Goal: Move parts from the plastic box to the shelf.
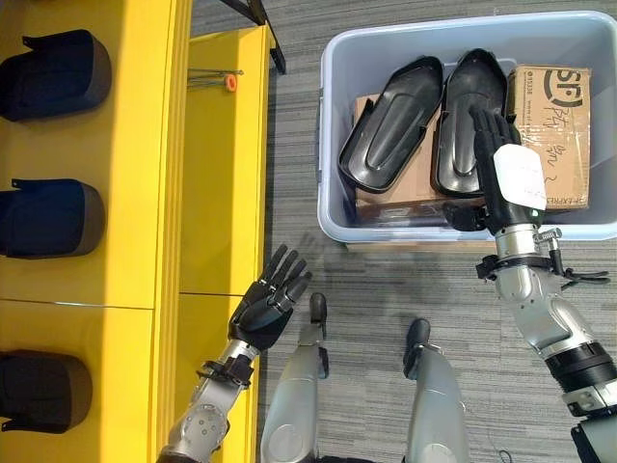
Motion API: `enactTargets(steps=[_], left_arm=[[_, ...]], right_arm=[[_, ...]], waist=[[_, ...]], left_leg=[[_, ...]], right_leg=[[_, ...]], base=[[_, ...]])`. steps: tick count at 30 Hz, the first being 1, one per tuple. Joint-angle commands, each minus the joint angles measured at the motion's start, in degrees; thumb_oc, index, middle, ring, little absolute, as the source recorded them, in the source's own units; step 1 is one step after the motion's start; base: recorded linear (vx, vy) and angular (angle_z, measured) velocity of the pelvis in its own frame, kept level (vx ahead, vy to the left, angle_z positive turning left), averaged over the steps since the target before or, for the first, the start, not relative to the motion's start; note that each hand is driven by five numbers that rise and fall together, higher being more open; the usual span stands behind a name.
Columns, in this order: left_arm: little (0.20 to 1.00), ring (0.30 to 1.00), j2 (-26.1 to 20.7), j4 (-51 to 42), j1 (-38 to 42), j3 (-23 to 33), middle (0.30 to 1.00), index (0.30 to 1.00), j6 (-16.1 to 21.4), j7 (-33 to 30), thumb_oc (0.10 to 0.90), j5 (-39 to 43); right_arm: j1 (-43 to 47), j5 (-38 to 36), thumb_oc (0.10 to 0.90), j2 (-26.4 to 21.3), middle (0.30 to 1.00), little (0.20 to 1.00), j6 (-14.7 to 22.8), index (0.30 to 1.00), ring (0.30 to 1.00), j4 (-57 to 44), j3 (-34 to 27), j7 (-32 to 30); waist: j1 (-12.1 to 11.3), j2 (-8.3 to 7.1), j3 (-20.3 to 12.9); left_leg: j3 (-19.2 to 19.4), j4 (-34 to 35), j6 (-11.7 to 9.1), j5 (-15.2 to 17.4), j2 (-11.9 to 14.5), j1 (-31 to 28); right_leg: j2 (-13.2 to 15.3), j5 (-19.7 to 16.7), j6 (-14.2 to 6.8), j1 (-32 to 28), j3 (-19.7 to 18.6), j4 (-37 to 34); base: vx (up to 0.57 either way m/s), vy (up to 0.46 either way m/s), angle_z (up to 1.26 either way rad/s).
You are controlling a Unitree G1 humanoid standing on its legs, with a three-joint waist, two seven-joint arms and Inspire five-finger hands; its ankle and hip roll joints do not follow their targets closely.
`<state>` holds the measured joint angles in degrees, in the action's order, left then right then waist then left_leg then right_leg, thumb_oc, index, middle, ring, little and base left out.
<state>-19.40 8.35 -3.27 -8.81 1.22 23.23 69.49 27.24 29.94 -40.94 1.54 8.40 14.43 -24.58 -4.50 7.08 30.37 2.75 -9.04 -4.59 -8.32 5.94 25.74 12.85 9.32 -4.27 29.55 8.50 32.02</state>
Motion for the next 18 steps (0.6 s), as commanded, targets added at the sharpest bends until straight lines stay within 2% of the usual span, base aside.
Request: enactTargets(steps=[1, 10, 18], left_arm=[[1.000, 1.000, -1.41, -6.91, -1.43, 0.27, 1.000, 1.000, 1.76, 4.59, 0.900, 1.97], [1.000, 1.000, -1.85, -4.96, -0.71, -0.29, 1.000, 1.000, 1.79, 6.37, 0.900, 1.36], [1.000, 1.000, -2.42, -4.57, 0.37, -0.78, 1.000, 1.000, 1.15, 6.56, 0.900, 0.98]], right_arm=[[6.49, 4.97, 0.900, -3.28, 1.000, 1.000, 1.30, 1.000, 1.000, -5.38, -1.64, -1.67], [11.36, 6.39, 0.900, -5.01, 1.000, 1.000, -2.89, 1.000, 1.000, 3.96, 3.04, -2.36], [16.17, 5.84, 0.900, -6.79, 1.000, 1.000, -4.30, 1.000, 1.000, 13.42, 6.72, -3.19]], waist=[[0.18, 1.39, -0.57], [-1.13, 1.62, -0.57], [-2.31, 2.04, -0.57]], left_leg=[[0.73, 0.98, 1.68, 2.95, -3.76, -1.15], [0.37, 1.09, 1.62, 2.66, -3.75, -0.53], [-0.04, 1.00, 1.57, 2.45, -3.77, 0.37]], right_leg=[[-6.61, 5.69, 4.46, -2.43, 2.59, 5.14], [-6.48, 5.69, 4.44, -1.99, 3.28, 5.43], [-6.36, 5.70, 4.37, -1.33, 3.93, 5.88]], base=[[0.00, 0.000, 0.00], [0.00, -0.009, 0.00], [0.00, -0.013, 0.00]])
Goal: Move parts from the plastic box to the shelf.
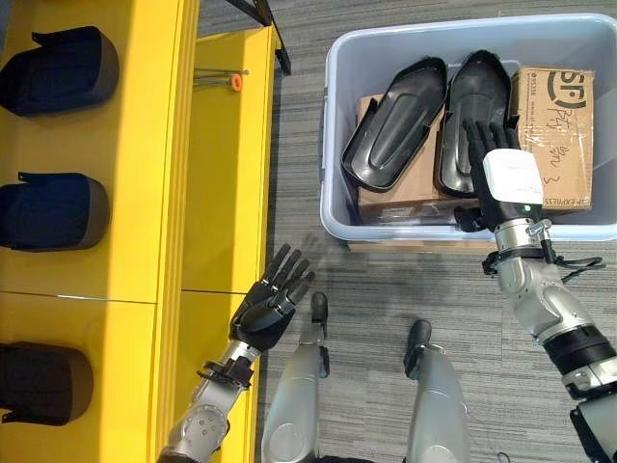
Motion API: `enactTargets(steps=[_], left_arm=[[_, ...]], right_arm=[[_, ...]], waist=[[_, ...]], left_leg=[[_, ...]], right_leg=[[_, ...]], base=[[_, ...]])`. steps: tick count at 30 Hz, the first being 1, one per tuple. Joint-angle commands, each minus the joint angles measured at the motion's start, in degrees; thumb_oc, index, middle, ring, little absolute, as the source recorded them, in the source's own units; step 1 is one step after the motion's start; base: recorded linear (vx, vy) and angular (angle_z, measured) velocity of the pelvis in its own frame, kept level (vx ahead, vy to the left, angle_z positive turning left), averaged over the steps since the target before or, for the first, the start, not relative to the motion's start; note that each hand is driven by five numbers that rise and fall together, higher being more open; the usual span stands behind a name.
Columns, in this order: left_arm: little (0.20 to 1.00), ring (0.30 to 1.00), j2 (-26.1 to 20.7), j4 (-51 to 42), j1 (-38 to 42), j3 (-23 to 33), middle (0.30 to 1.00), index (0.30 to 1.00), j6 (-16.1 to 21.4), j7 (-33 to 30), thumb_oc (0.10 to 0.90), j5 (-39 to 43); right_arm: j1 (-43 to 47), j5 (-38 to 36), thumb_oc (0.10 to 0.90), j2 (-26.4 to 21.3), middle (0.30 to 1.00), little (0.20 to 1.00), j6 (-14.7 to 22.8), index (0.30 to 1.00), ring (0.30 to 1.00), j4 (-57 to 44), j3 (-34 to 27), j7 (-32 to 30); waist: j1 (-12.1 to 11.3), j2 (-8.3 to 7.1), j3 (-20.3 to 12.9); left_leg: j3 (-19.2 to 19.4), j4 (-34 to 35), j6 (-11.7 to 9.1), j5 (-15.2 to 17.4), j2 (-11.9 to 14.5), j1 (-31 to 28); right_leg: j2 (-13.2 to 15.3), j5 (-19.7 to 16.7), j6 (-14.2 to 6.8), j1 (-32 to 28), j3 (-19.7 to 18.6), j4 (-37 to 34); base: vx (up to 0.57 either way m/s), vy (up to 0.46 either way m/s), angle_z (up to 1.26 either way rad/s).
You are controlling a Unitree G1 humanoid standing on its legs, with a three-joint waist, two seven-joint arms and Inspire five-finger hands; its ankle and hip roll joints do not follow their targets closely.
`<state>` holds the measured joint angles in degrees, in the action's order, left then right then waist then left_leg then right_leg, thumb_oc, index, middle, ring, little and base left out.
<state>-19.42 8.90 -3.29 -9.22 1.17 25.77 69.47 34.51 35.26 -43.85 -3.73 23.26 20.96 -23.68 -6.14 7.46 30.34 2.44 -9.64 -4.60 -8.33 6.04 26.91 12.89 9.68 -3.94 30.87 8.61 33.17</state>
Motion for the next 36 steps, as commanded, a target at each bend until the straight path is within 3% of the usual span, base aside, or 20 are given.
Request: enactTargets(steps=[1, 11, 20, 21, 25, 36], left_arm=[[1.000, 1.000, -2.49, -5.20, 0.33, -0.38, 1.000, 1.000, 1.14, 4.15, 0.900, 1.07], [1.000, 1.000, -3.16, -5.67, 0.67, -0.56, 1.000, 1.000, 0.62, 3.77, 0.900, 0.71], [1.000, 1.000, -3.65, -5.38, 1.21, -0.81, 1.000, 1.000, 0.43, 3.96, 0.900, 0.12], [1.000, 1.000, -3.77, -5.48, 0.76, -0.96, 1.000, 1.000, 0.49, 3.84, 0.900, 0.10], [1.000, 1.000, -3.92, -6.01, 1.05, -0.73, 1.000, 1.000, 0.26, 3.44, 0.900, -0.28], [1.000, 1.000, -4.37, -6.43, 2.26, -1.53, 1.000, 1.000, 0.76, 1.98, 0.900, -0.23]], right_arm=[[9.09, 0.51, 0.900, -4.01, 1.000, 1.000, 1.03, 1.000, 1.000, -0.84, 0.40, -4.09], [11.42, 1.81, 0.900, -4.73, 1.000, 1.000, 1.45, 1.000, 1.000, 5.11, 3.92, -4.53], [14.18, -0.49, 0.900, -3.31, 1.000, 1.000, -1.57, 1.000, 1.000, 11.41, 7.29, -5.31], [13.97, -0.58, 0.900, -3.09, 1.000, 1.000, -1.80, 1.000, 1.000, 11.95, 7.61, -5.24], [14.68, -1.11, 0.900, -2.67, 1.000, 1.000, -2.51, 1.000, 1.000, 14.73, 8.33, -5.10], [16.98, -7.74, 0.900, -0.32, 1.000, 1.000, -3.44, 1.000, 1.000, 24.58, 9.12, -7.07]], waist=[[-0.78, 1.73, -0.54], [-1.70, 1.97, -0.54], [-2.74, 2.20, -0.54], [-2.46, 1.67, -0.54], [-2.84, 1.84, -0.54], [-3.92, 3.03, -0.54]], left_leg=[[0.26, 1.65, 1.57, 2.44, -3.88, -0.77], [0.08, 1.19, 1.80, 2.53, -3.98, 0.65], [-0.19, 1.36, 1.77, 2.18, -3.87, 1.92], [-0.35, 1.15, 1.46, 3.47, -4.59, 0.86], [-0.50, 0.71, 1.49, 3.48, -4.66, 1.61], [-0.88, -0.70, 1.65, 3.33, -4.91, 4.80]], right_leg=[[-6.39, 5.35, 4.04, -2.60, 3.87, 4.73], [-6.25, 5.38, 4.05, -1.28, 4.33, 5.33], [-6.32, 5.42, 4.05, -0.01, 4.66, 5.89], [-5.86, 6.99, 3.56, -0.94, 4.01, 6.42], [-5.85, 7.17, 3.57, -0.20, 4.14, 7.17], [-5.75, 7.94, 4.04, 2.98, 4.36, 9.97]], base=[[0.00, 0.000, 0.00], [0.00, -0.003, 0.00], [0.01, -0.034, 0.06], [0.07, -0.052, 0.01], [0.02, -0.010, 0.01], [0.00, -0.008, 0.03]])
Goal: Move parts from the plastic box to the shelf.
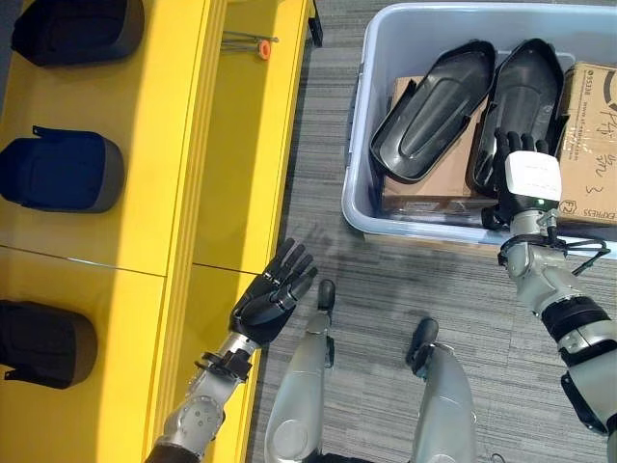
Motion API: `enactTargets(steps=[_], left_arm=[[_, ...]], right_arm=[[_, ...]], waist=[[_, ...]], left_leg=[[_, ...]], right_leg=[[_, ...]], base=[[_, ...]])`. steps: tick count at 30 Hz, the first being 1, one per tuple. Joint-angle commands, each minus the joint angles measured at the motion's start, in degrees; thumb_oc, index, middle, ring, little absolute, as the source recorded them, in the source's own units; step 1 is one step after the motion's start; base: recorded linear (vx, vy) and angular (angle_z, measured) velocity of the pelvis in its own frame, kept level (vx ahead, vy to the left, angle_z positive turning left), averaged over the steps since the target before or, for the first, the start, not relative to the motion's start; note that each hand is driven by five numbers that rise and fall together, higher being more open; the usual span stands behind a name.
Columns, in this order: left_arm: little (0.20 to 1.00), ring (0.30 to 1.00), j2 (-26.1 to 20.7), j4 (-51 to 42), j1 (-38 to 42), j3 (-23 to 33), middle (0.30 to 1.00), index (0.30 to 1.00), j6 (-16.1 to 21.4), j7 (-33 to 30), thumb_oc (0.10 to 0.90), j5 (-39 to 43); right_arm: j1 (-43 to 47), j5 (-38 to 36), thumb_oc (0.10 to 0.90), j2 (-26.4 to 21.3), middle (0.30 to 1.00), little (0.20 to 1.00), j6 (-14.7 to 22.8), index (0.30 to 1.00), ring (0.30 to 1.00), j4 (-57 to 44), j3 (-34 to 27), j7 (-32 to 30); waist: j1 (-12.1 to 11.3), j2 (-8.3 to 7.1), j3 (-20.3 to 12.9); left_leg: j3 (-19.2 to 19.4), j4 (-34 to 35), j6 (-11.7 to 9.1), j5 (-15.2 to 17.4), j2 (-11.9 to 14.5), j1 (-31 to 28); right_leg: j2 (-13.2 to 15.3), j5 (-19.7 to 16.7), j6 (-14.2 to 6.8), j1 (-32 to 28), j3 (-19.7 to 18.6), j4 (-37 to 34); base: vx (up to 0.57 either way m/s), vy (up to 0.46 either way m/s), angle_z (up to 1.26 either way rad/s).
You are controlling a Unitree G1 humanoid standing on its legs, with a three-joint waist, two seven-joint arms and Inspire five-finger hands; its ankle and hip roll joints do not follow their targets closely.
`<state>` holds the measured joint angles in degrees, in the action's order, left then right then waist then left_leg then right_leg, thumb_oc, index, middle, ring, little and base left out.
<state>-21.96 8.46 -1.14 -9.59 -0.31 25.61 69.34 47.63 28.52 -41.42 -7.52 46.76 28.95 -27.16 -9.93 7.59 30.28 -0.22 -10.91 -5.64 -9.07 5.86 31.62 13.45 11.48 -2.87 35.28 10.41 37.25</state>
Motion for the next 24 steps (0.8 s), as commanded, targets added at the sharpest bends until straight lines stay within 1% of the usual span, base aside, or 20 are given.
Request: enactTargets(steps=[1, 3, 7, 11, 17, 19, 21, 24], left_arm=[[1.000, 1.000, -1.79, -6.00, 0.43, -1.55, 1.000, 1.000, 2.62, 1.91, 0.900, 0.00], [1.000, 1.000, -1.82, -5.82, 0.78, -1.69, 1.000, 1.000, 2.81, 1.52, 0.900, 0.15], [1.000, 1.000, -1.87, -5.65, 0.79, -1.80, 1.000, 1.000, 3.00, 1.88, 0.900, -0.01], [1.000, 1.000, -1.74, -5.91, 1.39, -2.02, 1.000, 1.000, 3.28, 1.21, 0.900, -0.07], [1.000, 1.000, -1.83, -5.32, 2.32, -2.60, 1.000, 1.000, 4.12, 0.93, 0.900, 0.15], [1.000, 1.000, -2.08, -4.80, 2.72, -2.78, 1.000, 1.000, 4.78, 1.31, 0.900, 0.47], [1.000, 1.000, -2.02, -4.81, 2.90, -2.92, 1.000, 1.000, 5.09, 1.34, 0.900, 0.43], [1.000, 1.000, -2.26, -4.93, 3.05, -2.94, 1.000, 1.000, 5.35, 1.50, 0.900, 1.17]], right_arm=[[4.42, -1.86, 0.900, -2.20, 1.000, 1.000, 0.00, 1.000, 1.000, 2.89, 1.28, -4.08], [4.69, -3.02, 0.900, -1.56, 1.000, 1.000, -0.48, 1.000, 1.000, 4.66, 1.43, -4.98], [5.28, -4.31, 0.900, -1.04, 1.000, 1.000, -0.76, 1.000, 1.000, 6.52, 1.32, -4.60], [5.72, -3.79, 0.900, 0.04, 1.000, 1.000, -2.58, 1.000, 1.000, 8.50, 2.08, -4.80], [6.78, -4.06, 0.900, 0.40, 1.000, 1.000, -3.64, 1.000, 1.000, 12.41, 4.46, -4.87], [7.52, -2.73, 0.900, 0.41, 1.000, 1.000, -4.59, 1.000, 1.000, 14.47, 5.83, -4.25], [7.72, -2.68, 0.900, 0.36, 1.000, 1.000, -4.74, 1.000, 1.000, 15.53, 6.58, -4.22], [8.07, -3.69, 0.900, 0.31, 1.000, 1.000, -5.36, 1.000, 1.000, 17.34, 7.38, -4.09]], waist=[[-0.32, 3.22, -0.48], [-0.48, 3.55, -0.48], [-0.77, 3.89, -0.48], [-0.96, 4.12, -0.48], [-1.29, 4.57, -0.48], [-1.55, 4.76, -0.48], [-1.69, 4.82, -0.48], [-2.00, 5.01, -0.48]], left_leg=[[1.73, 0.24, 2.74, 4.07, -4.79, 0.77], [1.64, -0.22, 2.82, 4.13, -4.87, 1.52], [1.55, -1.04, 2.94, 4.29, -4.96, 2.63], [1.45, -2.15, 3.08, 4.43, -5.01, 4.16], [1.35, -3.95, 3.43, 4.72, -5.14, 6.62], [1.13, -5.57, 3.60, 5.13, -5.22, 8.31], [0.98, -6.23, 3.71, 5.28, -5.33, 8.96], [0.73, -7.40, 4.00, 5.73, -5.58, 9.87]], right_leg=[[-6.19, 6.32, 3.06, -0.76, 2.64, 6.46], [-6.08, 6.58, 3.15, 0.01, 2.61, 7.20], [-5.97, 6.89, 3.32, 1.11, 2.56, 8.25], [-5.83, 7.27, 3.54, 2.63, 2.50, 9.70], [-5.63, 7.80, 3.84, 4.99, 2.41, 11.83], [-5.33, 8.17, 3.95, 6.47, 2.30, 13.35], [-5.25, 8.32, 4.04, 6.97, 2.25, 13.91], [-5.00, 8.69, 4.17, 7.72, 2.21, 14.92]], base=[[0.00, 0.000, 0.00], [0.00, 0.000, 0.00], [0.00, 0.000, 0.00], [0.00, 0.000, 0.00], [-0.02, -0.004, 0.03], [-0.03, -0.009, 0.03], [0.00, 0.000, 0.00], [0.00, 0.000, 0.00]])
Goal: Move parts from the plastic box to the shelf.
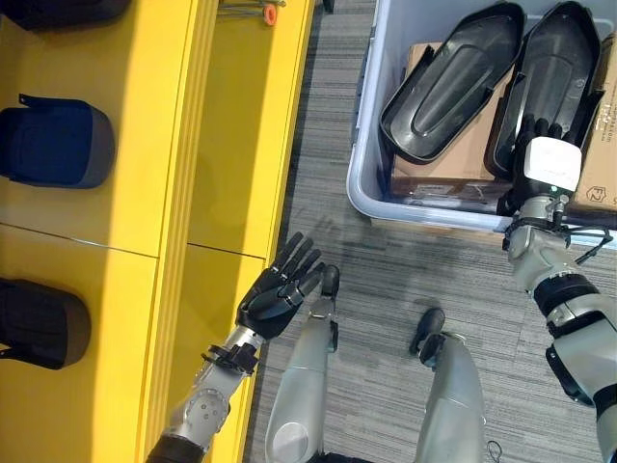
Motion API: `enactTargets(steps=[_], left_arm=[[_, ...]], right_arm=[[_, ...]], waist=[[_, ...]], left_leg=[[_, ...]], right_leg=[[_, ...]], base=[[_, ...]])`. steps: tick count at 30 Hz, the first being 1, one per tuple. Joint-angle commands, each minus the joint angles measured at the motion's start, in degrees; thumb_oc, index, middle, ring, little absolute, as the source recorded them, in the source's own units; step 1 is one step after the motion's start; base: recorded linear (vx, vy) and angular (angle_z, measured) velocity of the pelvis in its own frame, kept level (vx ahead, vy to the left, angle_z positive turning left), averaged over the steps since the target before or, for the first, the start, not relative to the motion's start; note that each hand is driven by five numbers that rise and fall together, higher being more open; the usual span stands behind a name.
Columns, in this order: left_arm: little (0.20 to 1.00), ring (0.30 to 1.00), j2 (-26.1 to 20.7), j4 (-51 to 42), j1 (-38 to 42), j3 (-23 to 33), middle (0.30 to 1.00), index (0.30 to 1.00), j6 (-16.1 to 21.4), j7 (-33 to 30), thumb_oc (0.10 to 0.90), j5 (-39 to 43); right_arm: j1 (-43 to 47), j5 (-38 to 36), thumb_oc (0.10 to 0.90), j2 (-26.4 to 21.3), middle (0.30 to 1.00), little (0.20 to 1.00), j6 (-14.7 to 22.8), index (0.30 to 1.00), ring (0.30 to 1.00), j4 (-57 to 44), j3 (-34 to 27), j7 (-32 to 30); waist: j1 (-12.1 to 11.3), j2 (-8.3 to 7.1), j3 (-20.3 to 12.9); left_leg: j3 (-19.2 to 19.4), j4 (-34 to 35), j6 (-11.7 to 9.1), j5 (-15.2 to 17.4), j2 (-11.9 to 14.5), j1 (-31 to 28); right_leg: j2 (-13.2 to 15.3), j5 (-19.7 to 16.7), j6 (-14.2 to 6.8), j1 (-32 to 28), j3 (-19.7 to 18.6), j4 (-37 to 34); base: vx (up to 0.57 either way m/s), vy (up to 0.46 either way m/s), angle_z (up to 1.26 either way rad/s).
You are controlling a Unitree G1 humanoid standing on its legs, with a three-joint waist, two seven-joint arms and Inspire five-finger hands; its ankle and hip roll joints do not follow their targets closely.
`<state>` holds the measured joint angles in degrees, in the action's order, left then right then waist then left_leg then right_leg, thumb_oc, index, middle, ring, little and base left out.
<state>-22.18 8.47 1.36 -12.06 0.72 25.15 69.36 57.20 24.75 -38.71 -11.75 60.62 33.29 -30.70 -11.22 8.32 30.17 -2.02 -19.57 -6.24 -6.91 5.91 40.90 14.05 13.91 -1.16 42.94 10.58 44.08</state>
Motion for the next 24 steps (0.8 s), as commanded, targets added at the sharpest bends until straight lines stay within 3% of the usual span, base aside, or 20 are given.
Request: enactTargets(steps=[1, 12, 14, 17, 18, 19, 24], left_arm=[[1.000, 1.000, -2.10, -5.09, 0.63, -0.46, 1.000, 1.000, 4.36, 1.78, 0.900, 1.34], [1.000, 1.000, -2.75, -6.71, 0.98, -0.90, 1.000, 1.000, 5.72, 1.49, 0.900, 1.56], [1.000, 1.000, -3.31, -7.53, 0.74, -0.89, 1.000, 1.000, 6.57, 1.10, 0.900, 2.03], [1.000, 1.000, -2.86, -7.52, 0.83, -1.66, 1.000, 1.000, 7.28, 0.80, 0.900, 2.27], [1.000, 1.000, -2.75, -7.38, 0.96, -1.81, 1.000, 1.000, 7.35, 0.87, 0.900, 2.26], [1.000, 1.000, -2.81, -7.54, 0.98, -1.85, 1.000, 1.000, 7.39, 0.99, 0.900, 2.17], [1.000, 1.000, -2.63, -7.25, 1.36, -2.20, 1.000, 1.000, 7.82, 0.83, 0.900, 2.06]], right_arm=[[-1.38, -0.13, 0.900, -2.29, 1.000, 1.000, -1.55, 1.000, 1.000, 3.88, 3.10, -0.46], [-0.99, -1.24, 0.900, -2.37, 1.000, 1.000, -2.16, 1.000, 1.000, 9.80, 3.74, 1.74], [-1.85, -4.97, 0.900, -2.23, 1.000, 1.000, -5.79, 1.000, 1.000, 11.67, 2.70, 2.59], [-1.77, -4.86, 0.900, -1.39, 1.000, 1.000, -5.57, 1.000, 1.000, 12.74, 2.08, 1.61], [-1.65, -4.89, 0.622, -1.17, 0.610, 0.610, -5.72, 0.610, 0.610, 12.88, 2.21, 1.89], [-1.97, -5.38, 0.400, -0.98, 0.300, 0.300, -5.98, 0.300, 0.300, 12.87, 2.32, 1.38], [-1.39, -5.60, 0.400, -0.55, 0.300, 0.300, -6.40, 0.300, 0.300, 13.36, 2.25, 2.02]], waist=[[-0.78, 4.30, -0.38], [-1.72, 4.92, -0.38], [-1.82, 5.31, -0.38], [-1.81, 5.92, -0.38], [-1.85, 5.93, -0.38], [-1.84, 5.91, -0.38], [-1.94, 5.83, -0.38]], left_leg=[[2.46, 0.85, 4.67, 3.72, -5.71, 0.95], [1.35, -5.44, 5.72, 5.80, -6.36, 5.99], [0.96, -7.41, 6.30, 6.42, -6.61, 8.15], [1.05, -8.65, 6.41, 6.88, -6.83, 9.19], [0.90, -8.98, 6.35, 6.93, -6.93, 9.49], [0.92, -8.78, 6.51, 6.88, -6.93, 9.48], [1.01, -8.84, 6.29, 6.74, -6.68, 9.24]], right_leg=[[-5.55, 6.38, 2.51, 0.36, 2.00, 8.43], [-4.49, 7.90, 3.26, 4.46, 1.43, 13.41], [-4.11, 8.23, 3.43, 6.90, 0.98, 15.28], [-3.98, 8.69, 3.67, 8.07, 0.43, 16.45], [-3.96, 8.70, 3.71, 8.19, 0.43, 16.47], [-4.00, 8.70, 3.67, 8.28, 0.48, 16.43], [-3.71, 8.71, 3.53, 8.01, 0.59, 16.86]], base=[[-0.04, -0.001, 0.01], [-0.01, -0.002, 0.00], [-0.08, 0.014, 0.00], [-0.03, 0.029, -0.02], [-0.04, 0.008, 0.05], [-0.03, 0.000, 0.17], [-0.02, 0.005, 0.05]])
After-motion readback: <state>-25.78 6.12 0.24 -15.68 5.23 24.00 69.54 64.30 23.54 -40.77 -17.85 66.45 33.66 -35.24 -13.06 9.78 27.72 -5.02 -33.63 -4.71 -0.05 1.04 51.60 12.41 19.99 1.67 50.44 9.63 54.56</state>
